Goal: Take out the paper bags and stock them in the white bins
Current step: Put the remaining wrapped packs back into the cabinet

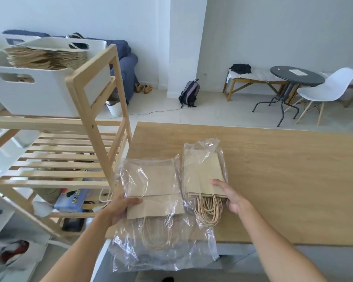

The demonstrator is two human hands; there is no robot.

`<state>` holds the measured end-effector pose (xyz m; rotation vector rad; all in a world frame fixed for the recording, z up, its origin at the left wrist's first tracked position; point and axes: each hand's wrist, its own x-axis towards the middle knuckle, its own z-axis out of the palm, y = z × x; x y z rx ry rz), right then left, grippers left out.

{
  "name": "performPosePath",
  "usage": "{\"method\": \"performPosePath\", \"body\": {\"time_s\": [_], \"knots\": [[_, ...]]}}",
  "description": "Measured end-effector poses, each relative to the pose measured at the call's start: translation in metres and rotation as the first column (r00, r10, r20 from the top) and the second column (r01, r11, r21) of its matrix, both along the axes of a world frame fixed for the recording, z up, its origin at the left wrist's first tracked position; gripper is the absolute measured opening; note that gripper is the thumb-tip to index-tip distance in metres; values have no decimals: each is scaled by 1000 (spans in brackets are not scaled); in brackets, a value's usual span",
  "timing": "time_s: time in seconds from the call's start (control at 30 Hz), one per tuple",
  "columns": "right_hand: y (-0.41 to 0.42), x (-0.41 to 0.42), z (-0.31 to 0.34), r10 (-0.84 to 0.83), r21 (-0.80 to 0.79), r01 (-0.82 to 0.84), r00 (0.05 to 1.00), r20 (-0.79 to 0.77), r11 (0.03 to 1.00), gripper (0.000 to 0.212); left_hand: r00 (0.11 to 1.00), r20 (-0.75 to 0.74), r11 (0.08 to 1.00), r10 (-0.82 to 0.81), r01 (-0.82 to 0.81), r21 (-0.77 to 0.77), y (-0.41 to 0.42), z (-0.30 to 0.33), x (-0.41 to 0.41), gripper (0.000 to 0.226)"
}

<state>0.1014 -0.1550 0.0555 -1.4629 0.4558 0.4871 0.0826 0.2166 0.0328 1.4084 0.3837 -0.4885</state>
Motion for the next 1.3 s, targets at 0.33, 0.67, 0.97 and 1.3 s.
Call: {"method": "performPosePath", "body": {"time_s": [0.33, 0.67, 0.97, 1.3], "knots": [[-40, -161, -21, -23, 112, 28, 999, -41, 993, 100, 995, -67, 997, 77, -76, 12, -17, -25, -154, 40], [-69, -312, -56, 16, 120, 2, 989, -148, 993, 106, 985, -164, 998, -59, 54, -35, -33, -51, -289, 51], [-78, -365, -94, 25, 93, 7, 941, -338, 996, 106, 957, -282, 998, -61, 67, 13, -25, -89, -325, 47], [-59, -322, -176, -26, 54, 55, 896, -443, 997, 63, 964, -261, 994, -40, 64, 83, -5, -172, -258, 58]]}}
